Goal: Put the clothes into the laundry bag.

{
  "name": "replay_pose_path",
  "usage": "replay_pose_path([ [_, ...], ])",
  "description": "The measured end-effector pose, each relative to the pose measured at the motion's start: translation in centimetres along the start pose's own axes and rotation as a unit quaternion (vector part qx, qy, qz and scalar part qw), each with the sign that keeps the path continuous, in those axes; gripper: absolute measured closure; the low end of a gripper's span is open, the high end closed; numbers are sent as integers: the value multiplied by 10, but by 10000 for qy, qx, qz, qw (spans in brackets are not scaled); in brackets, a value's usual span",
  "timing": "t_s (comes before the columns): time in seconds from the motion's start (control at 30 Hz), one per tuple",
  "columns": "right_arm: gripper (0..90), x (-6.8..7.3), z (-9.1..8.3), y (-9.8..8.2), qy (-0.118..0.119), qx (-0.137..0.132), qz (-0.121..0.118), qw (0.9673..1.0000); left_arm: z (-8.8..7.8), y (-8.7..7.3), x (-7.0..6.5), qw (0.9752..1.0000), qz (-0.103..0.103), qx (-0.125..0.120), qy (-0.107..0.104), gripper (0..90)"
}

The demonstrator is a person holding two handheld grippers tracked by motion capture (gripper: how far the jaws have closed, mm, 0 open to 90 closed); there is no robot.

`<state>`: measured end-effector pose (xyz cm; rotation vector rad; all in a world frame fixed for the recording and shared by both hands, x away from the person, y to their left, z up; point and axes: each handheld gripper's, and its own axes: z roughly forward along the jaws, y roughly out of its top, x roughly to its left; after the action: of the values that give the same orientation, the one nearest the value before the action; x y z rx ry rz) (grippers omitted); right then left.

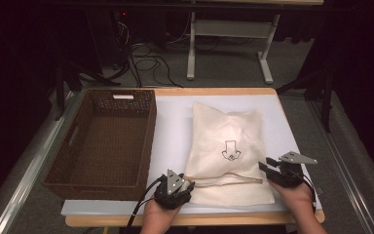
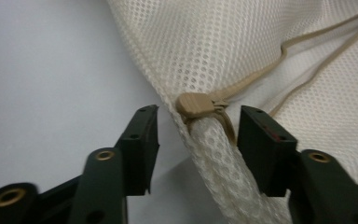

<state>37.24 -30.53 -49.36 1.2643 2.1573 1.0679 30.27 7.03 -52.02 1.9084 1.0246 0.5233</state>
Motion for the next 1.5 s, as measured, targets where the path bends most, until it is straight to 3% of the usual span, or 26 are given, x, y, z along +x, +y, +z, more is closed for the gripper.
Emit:
replay_pose_path([
  [0.17,493,7,-19,-13,-8,-29,158,9999,-2,5,0,9996,-7,-220,154,331],
  [0.43,463,20,-23,-31,97,335,195,9992,-1,15,1,9993,-43,-371,93,307],
  [0.53,555,23,-18,-35,107,532,76,9985,-1,17,3,9991,-67,-407,84,315],
  [0.63,802,24,-21,-35,59,511,-66,9987,0,18,5,9992,-89,-386,90,312],
  [0.7,840,23,-24,-34,-56,489,-159,9987,1,18,5,9992,-96,-371,75,310],
  [0.9,808,-8,-29,-33,-268,297,76,9992,3,17,1,9994,-22,-332,-122,286],
  [1.0,755,-6,-29,-32,-291,278,11,9992,0,17,-1,9991,85,-384,-176,298],
  [1.13,645,-2,-36,-27,-294,40,-6,9996,-7,19,1,9977,-107,-596,-292,299],
  [1.27,651,6,-47,-19,-300,-365,-14,9989,-12,16,3,9979,-118,-611,-190,349],
  [1.4,695,17,-48,-12,-112,-686,-103,9975,-17,10,7,9979,-207,-611,-24,536],
  [1.5,766,27,-42,-8,0,-716,-175,9973,-20,7,11,9984,-255,-483,117,684],
])
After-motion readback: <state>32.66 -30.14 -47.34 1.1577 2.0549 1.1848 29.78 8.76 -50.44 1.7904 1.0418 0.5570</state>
